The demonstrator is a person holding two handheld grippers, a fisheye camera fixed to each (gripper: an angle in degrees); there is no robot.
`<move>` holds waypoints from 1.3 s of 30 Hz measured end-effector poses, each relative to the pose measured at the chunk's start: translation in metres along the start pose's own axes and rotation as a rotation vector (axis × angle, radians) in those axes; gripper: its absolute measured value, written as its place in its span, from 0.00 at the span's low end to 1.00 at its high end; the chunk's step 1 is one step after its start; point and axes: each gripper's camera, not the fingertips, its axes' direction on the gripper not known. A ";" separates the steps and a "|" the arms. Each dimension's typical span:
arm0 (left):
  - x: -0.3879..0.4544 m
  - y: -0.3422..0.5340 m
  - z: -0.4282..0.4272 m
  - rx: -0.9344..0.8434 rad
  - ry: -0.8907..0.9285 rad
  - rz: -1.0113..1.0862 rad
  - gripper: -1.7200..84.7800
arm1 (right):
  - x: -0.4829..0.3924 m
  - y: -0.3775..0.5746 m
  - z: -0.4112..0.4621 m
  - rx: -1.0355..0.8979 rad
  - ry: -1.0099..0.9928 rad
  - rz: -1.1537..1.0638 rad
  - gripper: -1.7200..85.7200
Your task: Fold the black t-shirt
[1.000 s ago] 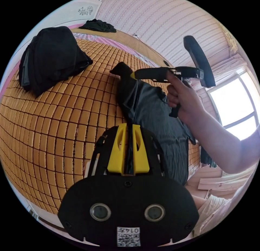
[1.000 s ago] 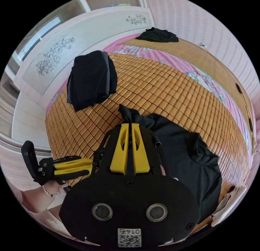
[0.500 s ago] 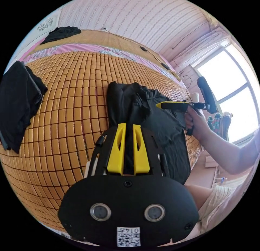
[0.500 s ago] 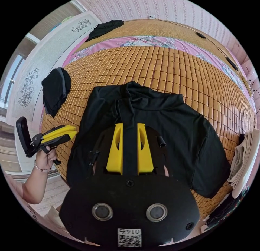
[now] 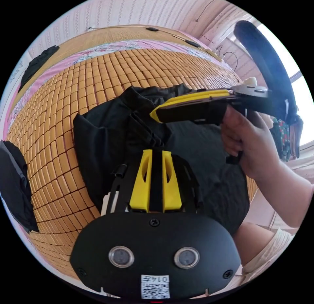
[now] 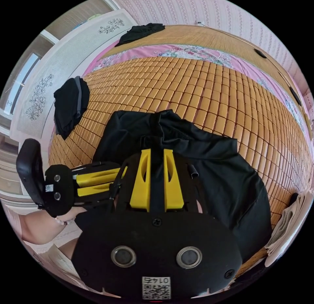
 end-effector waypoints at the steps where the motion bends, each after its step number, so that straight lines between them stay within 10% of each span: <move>1: -0.002 0.002 -0.003 0.003 0.010 -0.003 0.07 | 0.001 0.002 0.001 -0.006 0.016 0.005 0.04; 13: -0.064 0.138 -0.169 0.417 0.052 -0.289 0.04 | -0.125 0.016 -0.047 0.231 -0.412 -0.329 0.02; 21: -0.163 0.263 -0.224 0.504 -0.041 -0.659 0.03 | -0.338 -0.012 0.089 0.023 -0.283 -0.758 0.02; 39: -0.234 0.352 -0.199 0.417 -0.025 -0.980 0.10 | -0.414 0.024 0.162 -0.137 -0.112 -0.714 0.12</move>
